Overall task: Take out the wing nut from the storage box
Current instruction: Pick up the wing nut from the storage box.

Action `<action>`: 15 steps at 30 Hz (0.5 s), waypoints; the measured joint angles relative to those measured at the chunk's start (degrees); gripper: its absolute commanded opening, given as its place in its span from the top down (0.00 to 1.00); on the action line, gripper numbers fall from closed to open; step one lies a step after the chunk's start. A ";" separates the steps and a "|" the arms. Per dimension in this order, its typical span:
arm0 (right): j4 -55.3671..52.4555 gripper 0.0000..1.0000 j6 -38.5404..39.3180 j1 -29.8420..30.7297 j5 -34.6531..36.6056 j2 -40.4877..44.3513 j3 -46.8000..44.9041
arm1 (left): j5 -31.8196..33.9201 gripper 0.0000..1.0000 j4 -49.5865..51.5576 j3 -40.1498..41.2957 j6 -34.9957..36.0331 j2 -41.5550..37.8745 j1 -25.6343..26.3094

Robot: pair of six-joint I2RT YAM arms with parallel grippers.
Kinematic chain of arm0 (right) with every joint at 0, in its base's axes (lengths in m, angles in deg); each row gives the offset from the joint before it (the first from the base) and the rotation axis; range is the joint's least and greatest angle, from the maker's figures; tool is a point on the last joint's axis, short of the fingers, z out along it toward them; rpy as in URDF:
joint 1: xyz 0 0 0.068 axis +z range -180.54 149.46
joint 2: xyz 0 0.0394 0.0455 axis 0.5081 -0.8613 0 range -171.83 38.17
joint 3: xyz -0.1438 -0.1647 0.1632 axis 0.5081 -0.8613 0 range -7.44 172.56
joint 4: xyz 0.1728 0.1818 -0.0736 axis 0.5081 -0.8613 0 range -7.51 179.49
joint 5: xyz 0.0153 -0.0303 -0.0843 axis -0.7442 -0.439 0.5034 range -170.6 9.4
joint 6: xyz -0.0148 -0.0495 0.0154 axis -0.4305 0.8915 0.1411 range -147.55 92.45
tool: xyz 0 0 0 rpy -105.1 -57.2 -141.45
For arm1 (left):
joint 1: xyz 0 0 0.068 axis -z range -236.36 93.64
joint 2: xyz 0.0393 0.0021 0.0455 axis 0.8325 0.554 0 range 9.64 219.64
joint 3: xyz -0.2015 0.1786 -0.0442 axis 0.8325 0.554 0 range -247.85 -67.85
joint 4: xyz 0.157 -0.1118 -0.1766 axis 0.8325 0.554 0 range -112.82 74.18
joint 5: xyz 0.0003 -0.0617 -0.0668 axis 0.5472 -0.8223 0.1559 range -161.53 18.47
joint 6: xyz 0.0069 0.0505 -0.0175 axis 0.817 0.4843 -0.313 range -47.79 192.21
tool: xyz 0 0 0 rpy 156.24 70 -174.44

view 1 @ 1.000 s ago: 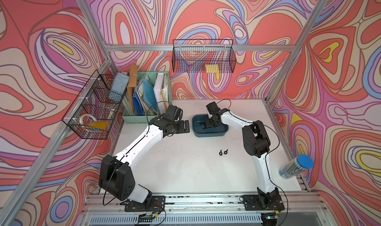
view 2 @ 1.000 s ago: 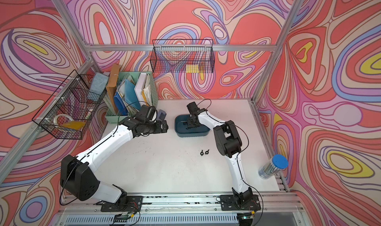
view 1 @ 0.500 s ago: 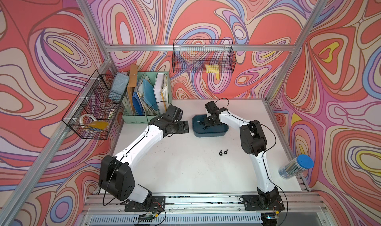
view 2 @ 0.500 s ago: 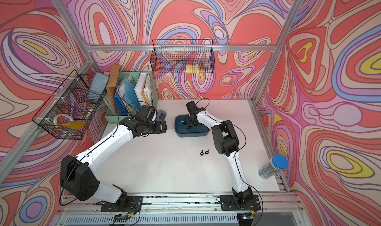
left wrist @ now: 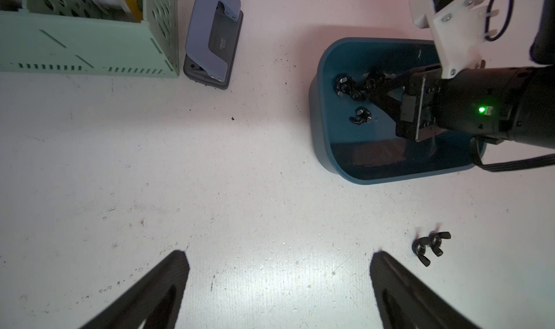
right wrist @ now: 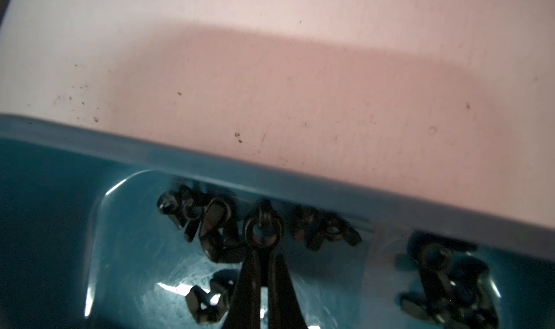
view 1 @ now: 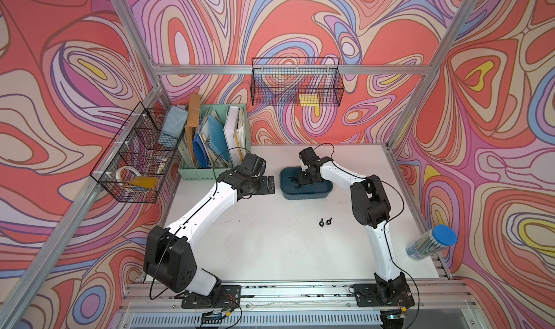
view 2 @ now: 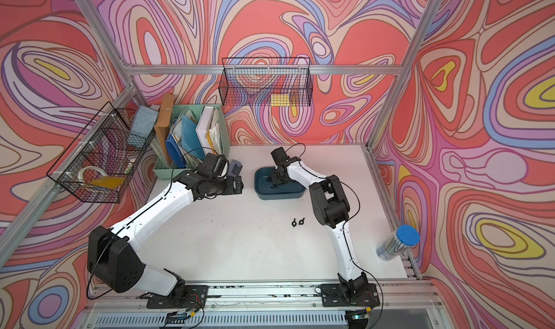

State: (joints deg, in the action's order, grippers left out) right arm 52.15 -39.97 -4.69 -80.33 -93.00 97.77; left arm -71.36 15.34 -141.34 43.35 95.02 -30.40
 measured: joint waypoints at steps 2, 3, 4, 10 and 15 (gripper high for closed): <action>0.02 1.00 -0.61 0.11 -0.15 2.43 -2.47 | -0.04 0.01 -0.02 0.66 0.00 -0.44 0.00; -0.52 1.00 -0.85 0.11 -0.17 3.72 -3.48 | -0.07 0.01 0.00 1.01 0.00 -0.63 0.00; -0.52 1.00 -1.09 0.17 -0.17 4.87 -4.35 | -0.22 0.01 -0.02 1.36 0.02 -0.79 0.00; -0.81 1.00 -3.63 1.20 0.17 14.80 -12.20 | -1.57 0.01 -0.44 2.56 0.42 -0.94 0.00; -1.05 1.00 -6.29 3.45 1.57 22.38 -19.12 | -2.89 0.01 -1.29 3.50 0.63 -0.96 0.00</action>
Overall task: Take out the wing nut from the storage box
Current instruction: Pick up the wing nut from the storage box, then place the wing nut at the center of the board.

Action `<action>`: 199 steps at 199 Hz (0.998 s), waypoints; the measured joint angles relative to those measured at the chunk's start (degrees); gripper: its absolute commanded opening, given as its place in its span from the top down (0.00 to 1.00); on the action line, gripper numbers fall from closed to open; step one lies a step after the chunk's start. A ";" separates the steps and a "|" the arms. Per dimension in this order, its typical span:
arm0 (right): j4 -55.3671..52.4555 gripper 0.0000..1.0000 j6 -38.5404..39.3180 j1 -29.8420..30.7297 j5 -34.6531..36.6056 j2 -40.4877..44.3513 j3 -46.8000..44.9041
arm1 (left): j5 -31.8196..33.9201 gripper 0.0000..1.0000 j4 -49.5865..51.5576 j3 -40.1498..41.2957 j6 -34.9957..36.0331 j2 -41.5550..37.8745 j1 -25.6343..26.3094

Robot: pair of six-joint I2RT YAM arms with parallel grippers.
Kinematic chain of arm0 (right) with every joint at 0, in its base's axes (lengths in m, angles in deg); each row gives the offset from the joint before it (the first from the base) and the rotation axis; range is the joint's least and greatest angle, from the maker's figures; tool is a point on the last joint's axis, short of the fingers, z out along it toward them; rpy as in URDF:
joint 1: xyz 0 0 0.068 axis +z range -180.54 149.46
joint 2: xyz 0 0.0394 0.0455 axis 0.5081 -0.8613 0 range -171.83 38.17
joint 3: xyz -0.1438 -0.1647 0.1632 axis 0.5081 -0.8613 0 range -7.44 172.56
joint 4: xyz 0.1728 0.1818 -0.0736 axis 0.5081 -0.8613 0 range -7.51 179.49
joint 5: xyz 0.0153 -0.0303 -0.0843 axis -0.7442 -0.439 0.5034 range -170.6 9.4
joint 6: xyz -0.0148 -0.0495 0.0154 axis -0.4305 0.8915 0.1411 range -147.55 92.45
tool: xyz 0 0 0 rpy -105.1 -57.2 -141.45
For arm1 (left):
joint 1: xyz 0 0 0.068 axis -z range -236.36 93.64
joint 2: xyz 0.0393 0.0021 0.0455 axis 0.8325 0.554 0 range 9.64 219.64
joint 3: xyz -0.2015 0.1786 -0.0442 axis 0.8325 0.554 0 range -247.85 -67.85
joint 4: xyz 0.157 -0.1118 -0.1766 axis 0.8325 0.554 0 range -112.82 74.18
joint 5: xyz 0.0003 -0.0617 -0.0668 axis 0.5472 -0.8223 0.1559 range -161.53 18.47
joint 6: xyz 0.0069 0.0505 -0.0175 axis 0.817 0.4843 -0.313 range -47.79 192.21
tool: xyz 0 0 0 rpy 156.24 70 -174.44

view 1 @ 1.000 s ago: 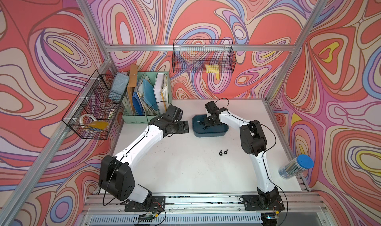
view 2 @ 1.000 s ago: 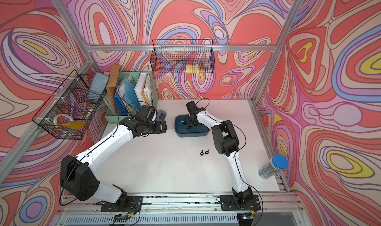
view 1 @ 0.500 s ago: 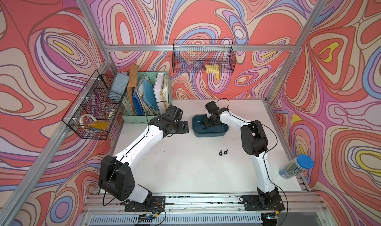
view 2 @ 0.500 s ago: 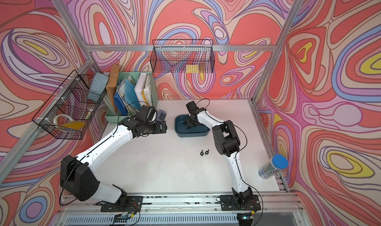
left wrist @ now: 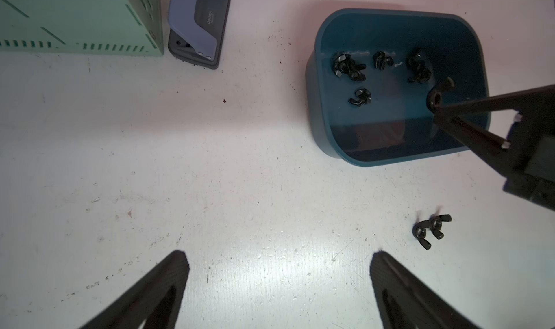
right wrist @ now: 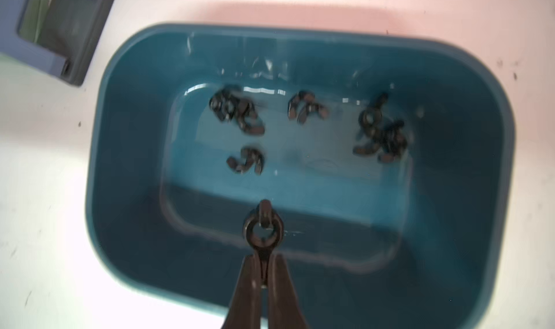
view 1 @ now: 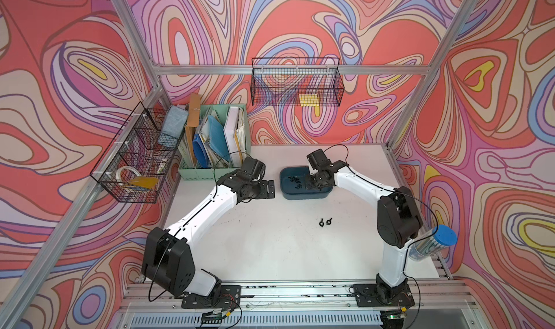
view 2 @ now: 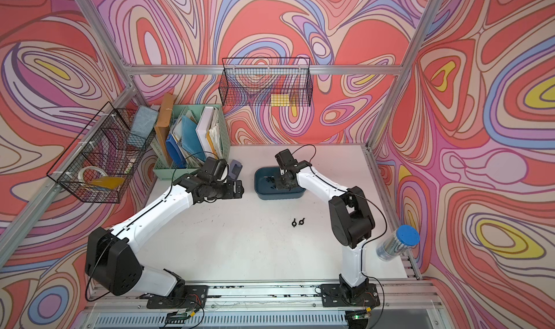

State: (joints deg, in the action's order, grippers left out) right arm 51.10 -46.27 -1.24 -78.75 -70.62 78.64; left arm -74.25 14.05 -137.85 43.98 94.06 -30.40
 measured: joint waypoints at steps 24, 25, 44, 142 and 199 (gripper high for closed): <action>-0.07 1.00 -2.36 1.92 0.94 4.15 -4.76 | -0.79 0.01 -0.31 0.33 0.31 0.00 0.00; -0.11 1.00 -2.51 2.08 1.01 4.48 -5.18 | -0.79 0.01 -0.31 0.33 0.31 0.00 0.00; -0.59 1.00 -4.48 3.48 1.62 7.19 -8.79 | -1.55 0.01 -0.50 0.39 0.39 0.00 0.00; -1.46 1.00 -13.38 9.20 3.06 15.69 -22.08 | -4.96 0.01 -0.39 2.45 -0.39 -0.26 0.00; -0.37 1.00 -17.09 11.72 3.04 15.67 -27.02 | -6.38 0.01 0.68 5.64 -1.20 -3.85 0.00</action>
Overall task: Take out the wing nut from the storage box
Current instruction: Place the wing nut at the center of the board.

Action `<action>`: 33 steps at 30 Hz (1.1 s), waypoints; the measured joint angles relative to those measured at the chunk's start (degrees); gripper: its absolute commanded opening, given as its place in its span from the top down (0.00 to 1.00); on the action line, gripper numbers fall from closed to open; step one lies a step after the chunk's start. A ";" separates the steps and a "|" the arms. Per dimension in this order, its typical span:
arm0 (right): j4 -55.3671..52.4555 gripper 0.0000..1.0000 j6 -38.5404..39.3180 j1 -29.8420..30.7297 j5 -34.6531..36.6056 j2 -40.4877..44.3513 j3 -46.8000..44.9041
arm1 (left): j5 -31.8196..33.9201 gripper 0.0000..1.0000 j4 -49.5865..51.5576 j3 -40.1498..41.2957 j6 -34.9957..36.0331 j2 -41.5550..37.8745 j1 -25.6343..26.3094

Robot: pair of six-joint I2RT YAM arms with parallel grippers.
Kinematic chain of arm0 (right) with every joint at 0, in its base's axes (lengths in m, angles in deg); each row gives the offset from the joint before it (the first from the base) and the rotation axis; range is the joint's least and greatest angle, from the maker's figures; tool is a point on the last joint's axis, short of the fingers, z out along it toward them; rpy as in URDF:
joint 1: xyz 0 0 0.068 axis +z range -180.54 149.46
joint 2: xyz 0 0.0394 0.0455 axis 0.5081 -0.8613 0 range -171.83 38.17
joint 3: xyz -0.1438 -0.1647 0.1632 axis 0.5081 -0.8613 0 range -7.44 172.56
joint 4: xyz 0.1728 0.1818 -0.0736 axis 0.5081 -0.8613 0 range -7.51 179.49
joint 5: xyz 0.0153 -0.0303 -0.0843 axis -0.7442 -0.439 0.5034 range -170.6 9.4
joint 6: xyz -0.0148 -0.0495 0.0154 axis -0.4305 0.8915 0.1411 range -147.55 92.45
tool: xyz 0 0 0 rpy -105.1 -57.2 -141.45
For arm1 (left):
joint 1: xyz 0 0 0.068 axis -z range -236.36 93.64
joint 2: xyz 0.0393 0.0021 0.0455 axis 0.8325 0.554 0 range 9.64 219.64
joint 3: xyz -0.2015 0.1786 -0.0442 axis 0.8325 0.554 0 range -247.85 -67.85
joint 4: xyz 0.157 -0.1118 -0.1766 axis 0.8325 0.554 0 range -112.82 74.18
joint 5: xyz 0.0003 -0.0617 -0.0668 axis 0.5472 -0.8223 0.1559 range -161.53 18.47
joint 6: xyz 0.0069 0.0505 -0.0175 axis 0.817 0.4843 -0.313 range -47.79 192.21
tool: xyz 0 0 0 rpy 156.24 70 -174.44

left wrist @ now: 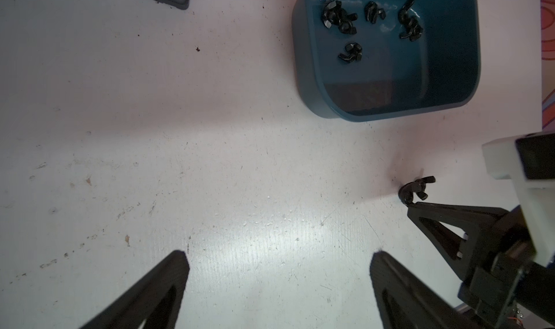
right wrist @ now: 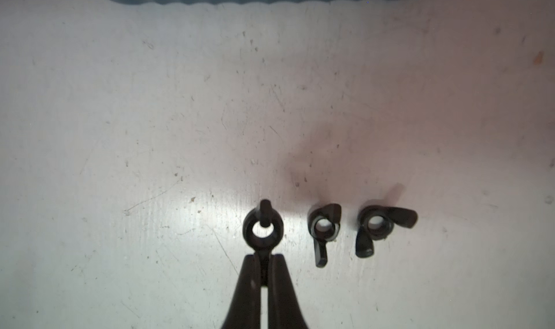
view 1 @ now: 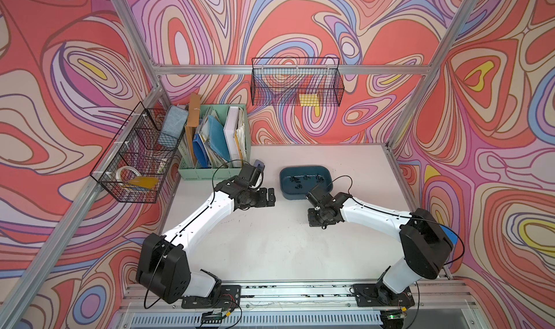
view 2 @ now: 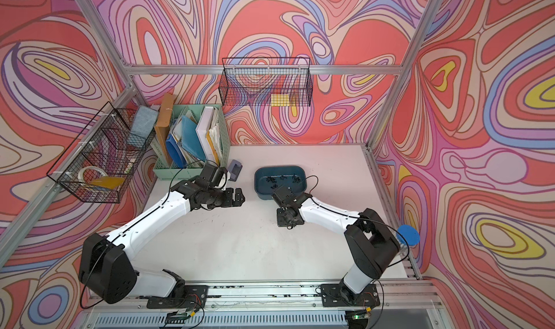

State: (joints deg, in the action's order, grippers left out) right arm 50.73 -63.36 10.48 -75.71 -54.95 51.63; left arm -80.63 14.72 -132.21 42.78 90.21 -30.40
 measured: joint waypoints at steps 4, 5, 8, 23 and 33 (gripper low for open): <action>0.37 1.00 -1.36 0.28 0.13 -0.22 -0.83 | -0.24 0.01 0.20 0.26 -0.37 -0.50 0.00; 0.50 1.00 -1.60 0.33 0.22 -0.35 -1.01 | -0.26 0.01 0.22 0.33 -0.42 -0.55 0.00; 0.72 1.00 -2.25 0.33 0.26 -0.96 -1.33 | -0.37 0.01 0.22 0.44 -0.55 -0.59 0.00; 1.36 1.00 -3.56 0.33 0.83 -3.02 -1.97 | -0.39 0.01 0.22 0.79 -0.59 -0.59 0.00; 2.05 1.00 -4.20 0.33 0.85 -3.72 -2.34 | -0.39 0.01 0.22 0.81 -0.59 -0.59 0.00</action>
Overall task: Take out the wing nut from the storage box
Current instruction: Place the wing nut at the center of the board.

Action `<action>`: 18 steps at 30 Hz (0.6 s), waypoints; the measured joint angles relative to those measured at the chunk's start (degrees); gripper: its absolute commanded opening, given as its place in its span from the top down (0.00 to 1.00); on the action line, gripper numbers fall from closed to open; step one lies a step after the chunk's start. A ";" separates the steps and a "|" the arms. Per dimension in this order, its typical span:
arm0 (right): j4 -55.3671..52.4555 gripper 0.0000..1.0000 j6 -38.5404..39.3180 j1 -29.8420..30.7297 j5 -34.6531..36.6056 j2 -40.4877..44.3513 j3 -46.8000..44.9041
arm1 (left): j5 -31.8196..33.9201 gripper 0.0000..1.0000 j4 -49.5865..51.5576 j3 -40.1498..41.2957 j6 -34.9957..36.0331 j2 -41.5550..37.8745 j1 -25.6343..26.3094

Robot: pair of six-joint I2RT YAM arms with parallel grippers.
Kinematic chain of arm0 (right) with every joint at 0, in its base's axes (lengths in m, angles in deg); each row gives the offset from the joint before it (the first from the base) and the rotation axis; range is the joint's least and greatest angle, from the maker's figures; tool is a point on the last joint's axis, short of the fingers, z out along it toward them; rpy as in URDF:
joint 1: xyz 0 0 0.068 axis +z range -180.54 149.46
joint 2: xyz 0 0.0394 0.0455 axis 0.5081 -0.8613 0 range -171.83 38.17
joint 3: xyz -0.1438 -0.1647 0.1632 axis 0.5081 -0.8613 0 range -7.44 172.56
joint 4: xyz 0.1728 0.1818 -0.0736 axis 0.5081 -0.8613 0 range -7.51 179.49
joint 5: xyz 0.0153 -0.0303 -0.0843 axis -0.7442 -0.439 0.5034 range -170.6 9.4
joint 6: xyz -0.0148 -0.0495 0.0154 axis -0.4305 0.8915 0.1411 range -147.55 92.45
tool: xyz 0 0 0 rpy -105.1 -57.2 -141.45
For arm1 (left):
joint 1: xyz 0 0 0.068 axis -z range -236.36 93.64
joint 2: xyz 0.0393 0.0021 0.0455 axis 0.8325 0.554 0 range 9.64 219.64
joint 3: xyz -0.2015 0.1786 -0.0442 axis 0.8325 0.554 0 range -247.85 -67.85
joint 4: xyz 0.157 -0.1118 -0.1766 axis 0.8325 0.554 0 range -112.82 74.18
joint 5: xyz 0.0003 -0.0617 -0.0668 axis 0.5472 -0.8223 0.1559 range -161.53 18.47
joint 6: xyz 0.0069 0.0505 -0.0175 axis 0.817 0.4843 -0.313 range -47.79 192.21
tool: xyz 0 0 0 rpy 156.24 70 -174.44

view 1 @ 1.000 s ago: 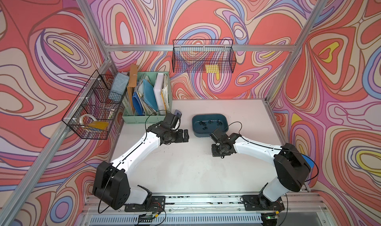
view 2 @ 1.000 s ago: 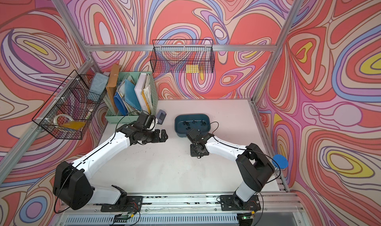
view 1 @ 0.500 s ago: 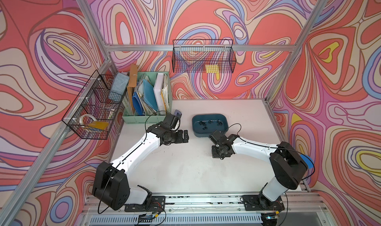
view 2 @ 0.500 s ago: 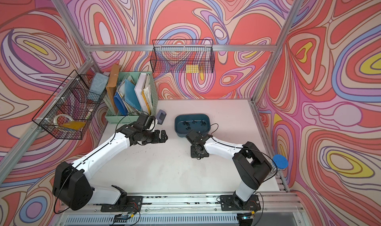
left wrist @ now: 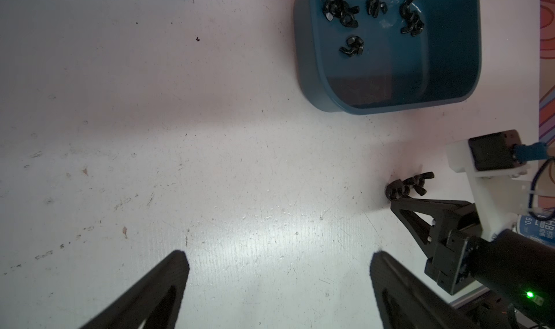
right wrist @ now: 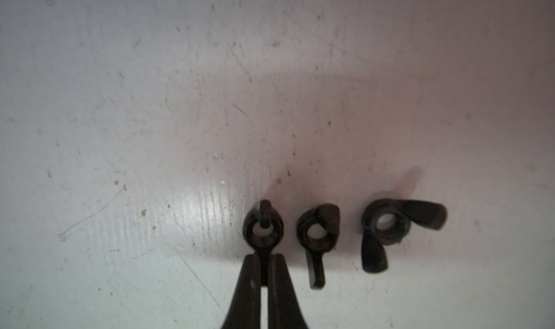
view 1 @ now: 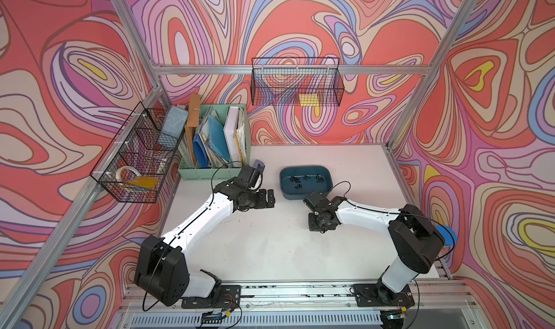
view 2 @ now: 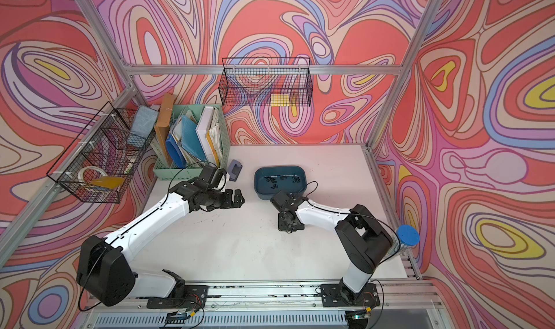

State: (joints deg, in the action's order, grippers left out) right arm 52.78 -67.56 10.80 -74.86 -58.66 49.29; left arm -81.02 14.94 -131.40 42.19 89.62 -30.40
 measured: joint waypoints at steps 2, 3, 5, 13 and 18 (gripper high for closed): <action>0.17 0.96 -0.09 0.04 0.02 -0.11 0.00 | 0.00 0.01 0.00 0.00 0.00 0.00 0.00; 0.26 0.92 -0.13 0.07 0.02 -0.13 0.00 | 0.00 0.01 0.00 0.02 0.00 0.00 0.00; 0.37 0.84 -0.26 0.07 0.02 -0.15 -0.02 | 0.00 0.01 0.00 0.04 0.00 0.00 0.00; -1.29 0.76 0.07 0.15 -0.15 -0.20 0.59 | 0.00 0.01 -0.02 0.04 0.02 0.44 0.00; -3.08 0.62 0.57 0.17 0.09 -0.11 2.25 | 0.00 0.01 -0.02 -0.13 0.04 1.60 0.00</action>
State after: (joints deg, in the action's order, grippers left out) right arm 49.70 -66.99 10.98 -74.77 -58.77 51.54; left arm -81.02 14.92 -131.53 42.23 91.22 -30.40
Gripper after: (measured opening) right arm 0.300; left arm 0.988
